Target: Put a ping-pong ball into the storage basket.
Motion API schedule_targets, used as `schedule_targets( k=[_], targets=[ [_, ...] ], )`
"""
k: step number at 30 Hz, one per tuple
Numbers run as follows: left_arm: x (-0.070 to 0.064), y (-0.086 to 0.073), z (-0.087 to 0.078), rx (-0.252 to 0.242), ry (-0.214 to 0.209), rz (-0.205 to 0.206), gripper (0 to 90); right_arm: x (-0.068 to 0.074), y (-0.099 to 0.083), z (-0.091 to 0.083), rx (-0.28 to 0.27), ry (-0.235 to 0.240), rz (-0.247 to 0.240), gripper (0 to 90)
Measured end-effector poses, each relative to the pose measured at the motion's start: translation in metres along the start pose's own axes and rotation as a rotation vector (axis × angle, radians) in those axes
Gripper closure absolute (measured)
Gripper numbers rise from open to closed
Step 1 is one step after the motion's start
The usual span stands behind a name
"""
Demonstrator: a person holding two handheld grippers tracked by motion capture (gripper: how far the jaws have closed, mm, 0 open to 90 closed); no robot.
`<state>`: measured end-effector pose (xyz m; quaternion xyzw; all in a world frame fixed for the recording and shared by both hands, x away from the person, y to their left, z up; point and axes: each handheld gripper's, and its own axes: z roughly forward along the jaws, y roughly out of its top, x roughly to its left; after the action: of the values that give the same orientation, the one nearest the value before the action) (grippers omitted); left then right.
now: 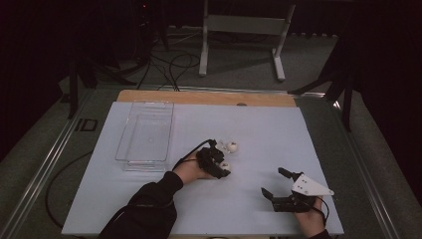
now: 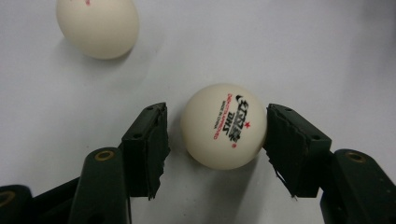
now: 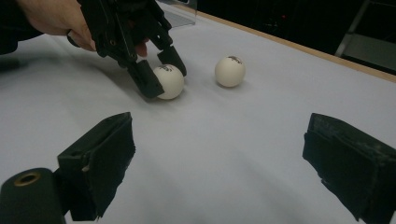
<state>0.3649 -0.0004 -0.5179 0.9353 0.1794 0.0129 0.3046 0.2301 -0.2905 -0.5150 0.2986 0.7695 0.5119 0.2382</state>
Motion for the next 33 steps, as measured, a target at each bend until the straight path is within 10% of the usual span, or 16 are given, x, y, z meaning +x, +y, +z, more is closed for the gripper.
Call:
schedule_targets(
  k=[33],
  targets=[
    [-0.007,0.008,-0.011,0.039,-0.060,0.060,52.1,0.000,0.000,0.001,0.005,0.003,0.003,8.8]
  ],
)
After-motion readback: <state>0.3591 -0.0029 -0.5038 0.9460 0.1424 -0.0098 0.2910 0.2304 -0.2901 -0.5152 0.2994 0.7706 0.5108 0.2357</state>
